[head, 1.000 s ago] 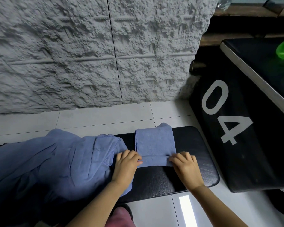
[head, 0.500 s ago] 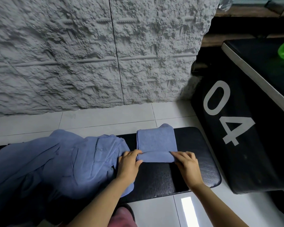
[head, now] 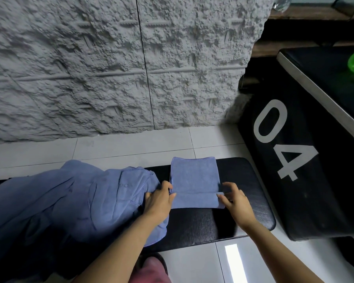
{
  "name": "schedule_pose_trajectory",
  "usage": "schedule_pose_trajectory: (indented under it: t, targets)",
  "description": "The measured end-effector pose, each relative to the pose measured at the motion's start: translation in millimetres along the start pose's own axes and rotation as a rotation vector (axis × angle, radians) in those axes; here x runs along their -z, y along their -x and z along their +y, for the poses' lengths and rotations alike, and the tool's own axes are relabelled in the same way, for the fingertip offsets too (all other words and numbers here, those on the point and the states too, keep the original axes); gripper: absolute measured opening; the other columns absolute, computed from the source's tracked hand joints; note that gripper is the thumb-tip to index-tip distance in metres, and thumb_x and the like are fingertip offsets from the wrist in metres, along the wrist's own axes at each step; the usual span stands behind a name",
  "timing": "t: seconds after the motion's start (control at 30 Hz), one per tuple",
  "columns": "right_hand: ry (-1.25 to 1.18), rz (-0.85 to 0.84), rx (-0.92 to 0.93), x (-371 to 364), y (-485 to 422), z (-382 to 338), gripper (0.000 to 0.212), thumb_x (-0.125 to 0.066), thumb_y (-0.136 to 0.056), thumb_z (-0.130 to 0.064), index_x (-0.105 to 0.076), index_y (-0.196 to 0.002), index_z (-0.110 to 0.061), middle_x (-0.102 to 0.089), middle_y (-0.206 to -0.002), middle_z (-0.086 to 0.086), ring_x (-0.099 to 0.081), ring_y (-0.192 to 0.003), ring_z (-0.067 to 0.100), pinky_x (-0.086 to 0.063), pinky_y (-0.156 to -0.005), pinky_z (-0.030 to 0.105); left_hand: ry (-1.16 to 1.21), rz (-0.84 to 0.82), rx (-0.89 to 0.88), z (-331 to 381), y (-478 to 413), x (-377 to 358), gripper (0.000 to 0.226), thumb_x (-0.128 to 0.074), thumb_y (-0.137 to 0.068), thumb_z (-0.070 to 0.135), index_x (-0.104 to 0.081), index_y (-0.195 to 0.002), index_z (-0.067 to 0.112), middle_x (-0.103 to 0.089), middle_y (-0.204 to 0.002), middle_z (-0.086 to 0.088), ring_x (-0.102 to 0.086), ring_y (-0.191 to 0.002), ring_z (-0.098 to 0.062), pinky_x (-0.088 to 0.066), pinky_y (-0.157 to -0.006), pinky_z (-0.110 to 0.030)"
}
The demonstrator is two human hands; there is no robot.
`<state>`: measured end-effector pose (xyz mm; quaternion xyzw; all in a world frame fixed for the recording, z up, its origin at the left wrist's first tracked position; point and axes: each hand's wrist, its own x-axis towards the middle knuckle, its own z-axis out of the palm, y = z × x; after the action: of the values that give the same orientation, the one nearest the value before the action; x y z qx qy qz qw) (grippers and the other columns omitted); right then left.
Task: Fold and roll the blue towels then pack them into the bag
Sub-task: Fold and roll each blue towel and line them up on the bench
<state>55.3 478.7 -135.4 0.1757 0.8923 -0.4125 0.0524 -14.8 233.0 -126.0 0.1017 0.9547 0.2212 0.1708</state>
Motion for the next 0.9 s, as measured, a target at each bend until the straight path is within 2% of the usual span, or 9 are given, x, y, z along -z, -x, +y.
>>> schedule_pose_trajectory:
  t: [0.13,0.23,0.33,0.43,0.47,0.53,0.6,0.77,0.9]
  targets:
    - [0.129,0.131,0.087,-6,-1,-9,0.019,-0.063,-0.089,-0.028,-0.051,-0.103,-0.029,-0.053,-0.096,-0.015,-0.041,-0.094,0.008,-0.037,-0.060,0.018,-0.147,0.123,-0.064,2,-1,0,0.015,-0.043,-0.096,0.037,-0.042,-0.106,0.025,-0.057,-0.095,0.009,-0.051,-0.095,-0.018,-0.029,-0.078,-0.031]
    - [0.240,0.208,0.332,-9,2,-11,0.010,-0.061,-0.087,-0.018,-0.063,-0.091,-0.027,-0.056,-0.093,-0.019,-0.042,-0.087,0.008,-0.037,-0.061,0.018,-0.202,0.267,-0.232,0,0,-4,0.024,-0.073,-0.075,0.018,-0.054,-0.082,0.029,-0.054,-0.084,0.015,-0.045,-0.082,-0.012,-0.027,-0.070,-0.026]
    - [0.451,0.226,0.522,-11,8,-3,0.024,-0.047,-0.085,-0.032,-0.067,-0.097,-0.029,-0.061,-0.098,-0.020,-0.048,-0.090,0.013,-0.038,-0.068,0.024,-0.265,0.306,-0.376,-7,1,-15,0.036,-0.081,-0.059,0.007,-0.058,-0.075,0.030,-0.055,-0.077,0.017,-0.039,-0.077,-0.010,-0.024,-0.067,-0.026]
    - [0.594,0.233,0.633,-11,12,8,0.033,-0.047,-0.088,-0.034,-0.063,-0.115,-0.024,-0.059,-0.117,-0.011,-0.048,-0.105,0.019,-0.032,-0.079,0.024,-0.233,0.352,-0.425,-11,10,-21,0.013,-0.065,-0.079,0.029,-0.062,-0.091,0.029,-0.059,-0.092,0.016,-0.054,-0.085,-0.011,-0.031,-0.075,-0.026]
    - [0.640,0.229,0.657,-11,13,12,0.037,-0.051,-0.088,-0.035,-0.059,-0.122,-0.023,-0.055,-0.123,-0.008,-0.046,-0.110,0.021,-0.036,-0.084,0.027,-0.225,0.341,-0.417,-12,13,-22,0.021,-0.060,-0.080,0.039,-0.060,-0.099,0.028,-0.059,-0.098,0.016,-0.054,-0.090,-0.011,-0.032,-0.078,-0.026]
    - [0.679,0.193,0.626,-10,15,14,0.055,-0.068,-0.081,-0.035,-0.051,-0.132,-0.024,-0.049,-0.130,-0.004,-0.043,-0.117,0.024,-0.045,-0.088,0.035,-0.218,0.246,-0.360,-14,16,-24,0.047,-0.071,-0.071,0.045,-0.053,-0.111,0.030,-0.057,-0.110,0.016,-0.049,-0.098,-0.009,-0.038,-0.083,-0.026]
    - [0.637,0.154,0.524,-12,16,13,0.068,-0.078,-0.074,-0.030,-0.048,-0.135,-0.028,-0.048,-0.132,-0.002,-0.040,-0.118,0.025,-0.047,-0.087,0.037,-0.150,0.175,-0.282,-14,17,-26,0.064,-0.081,-0.063,0.032,-0.047,-0.118,0.033,-0.054,-0.117,0.018,-0.045,-0.103,-0.007,-0.043,-0.086,-0.027]
    - [0.273,0.111,0.314,-15,13,6,0.065,-0.070,-0.083,-0.019,-0.041,-0.135,-0.046,-0.050,-0.125,-0.022,-0.034,-0.111,0.007,-0.034,-0.090,0.027,0.130,0.172,-0.051,-4,14,-27,0.056,-0.066,-0.083,0.019,-0.040,-0.130,0.036,-0.048,-0.128,0.023,-0.044,-0.118,-0.010,-0.025,-0.099,-0.023]
    - [-0.050,0.091,0.103,-11,10,5,0.064,-0.065,-0.087,-0.028,-0.033,-0.141,-0.043,-0.049,-0.111,-0.015,-0.040,-0.106,0.003,-0.033,-0.091,0.023,0.289,0.183,0.073,-6,10,-26,0.052,-0.063,-0.087,0.025,-0.034,-0.129,0.035,-0.054,-0.124,0.018,-0.047,-0.115,-0.017,-0.025,-0.097,-0.026]
